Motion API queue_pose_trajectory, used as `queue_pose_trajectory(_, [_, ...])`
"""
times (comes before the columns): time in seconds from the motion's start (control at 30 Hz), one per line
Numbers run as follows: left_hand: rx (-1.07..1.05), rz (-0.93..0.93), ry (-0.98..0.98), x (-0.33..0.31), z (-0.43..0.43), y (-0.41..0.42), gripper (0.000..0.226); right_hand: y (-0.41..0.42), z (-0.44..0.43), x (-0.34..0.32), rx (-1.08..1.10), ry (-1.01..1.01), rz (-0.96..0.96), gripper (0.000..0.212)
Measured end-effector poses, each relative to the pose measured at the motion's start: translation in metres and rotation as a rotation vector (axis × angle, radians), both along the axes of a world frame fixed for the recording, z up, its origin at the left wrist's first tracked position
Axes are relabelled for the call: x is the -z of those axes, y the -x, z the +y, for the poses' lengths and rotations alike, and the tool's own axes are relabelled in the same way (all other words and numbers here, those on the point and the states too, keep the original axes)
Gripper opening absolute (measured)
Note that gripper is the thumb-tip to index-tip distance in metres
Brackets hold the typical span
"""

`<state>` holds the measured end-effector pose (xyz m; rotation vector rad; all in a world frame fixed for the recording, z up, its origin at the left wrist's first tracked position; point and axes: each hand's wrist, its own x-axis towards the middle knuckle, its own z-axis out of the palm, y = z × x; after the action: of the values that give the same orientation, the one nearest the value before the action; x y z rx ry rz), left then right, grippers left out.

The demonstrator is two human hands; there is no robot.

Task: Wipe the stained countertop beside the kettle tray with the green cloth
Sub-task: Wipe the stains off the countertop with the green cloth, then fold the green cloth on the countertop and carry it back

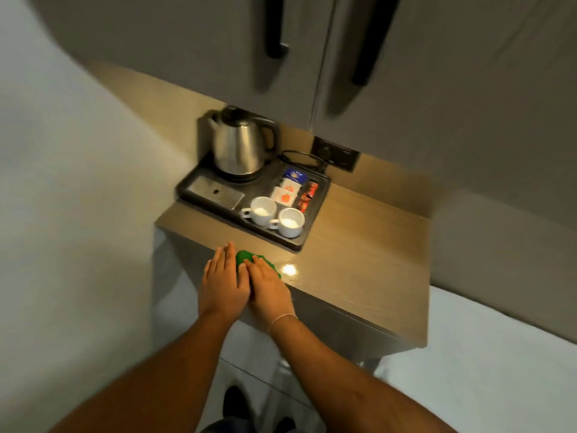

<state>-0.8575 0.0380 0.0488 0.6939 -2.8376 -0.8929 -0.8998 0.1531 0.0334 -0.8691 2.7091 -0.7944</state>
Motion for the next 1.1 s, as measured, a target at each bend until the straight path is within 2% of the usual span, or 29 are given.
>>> queue_pose_trajectory(0.13, [-0.131, 0.064, 0.188, -0.028, -0.052, -0.044, 0.066, -0.008, -0.053, -0.033, -0.14, 0.061, 0.071, 0.055])
queue_pose_trajectory(0.3, [-0.332, -0.144, 0.329, -0.031, -0.093, -0.139, 0.071, -0.053, -0.112, -0.05, -0.28, 0.102, 0.077, 0.062])
queue_pose_trajectory(0.4, [-0.497, -0.237, 0.307, -0.03, -0.1, -0.213, 0.072, -0.102, -0.143, -0.046, -0.406, 0.158, 0.037, 0.061])
queue_pose_trajectory(0.57, [-0.718, -0.345, 0.229, -0.013, -0.076, -0.367, 0.072, -0.232, -0.168, -0.014, -0.673, 0.141, -0.071, 0.056])
queue_pose_trajectory(0.8, [-1.017, -0.345, 0.167, 0.015, -0.041, -0.576, 0.07, -0.422, -0.162, 0.022, -1.085, -0.082, -0.162, 0.047])
queue_pose_trajectory(0.97, [-1.184, -0.39, 0.18, 0.024, -0.046, -0.711, 0.075, -0.563, -0.173, 0.032, -1.224, -0.199, -0.273, 0.047])
queue_pose_trajectory(1.1, [-1.356, -0.333, 0.122, 0.033, -0.04, -0.81, 0.078, -0.675, -0.194, 0.03, -1.316, -0.255, -0.338, 0.05])
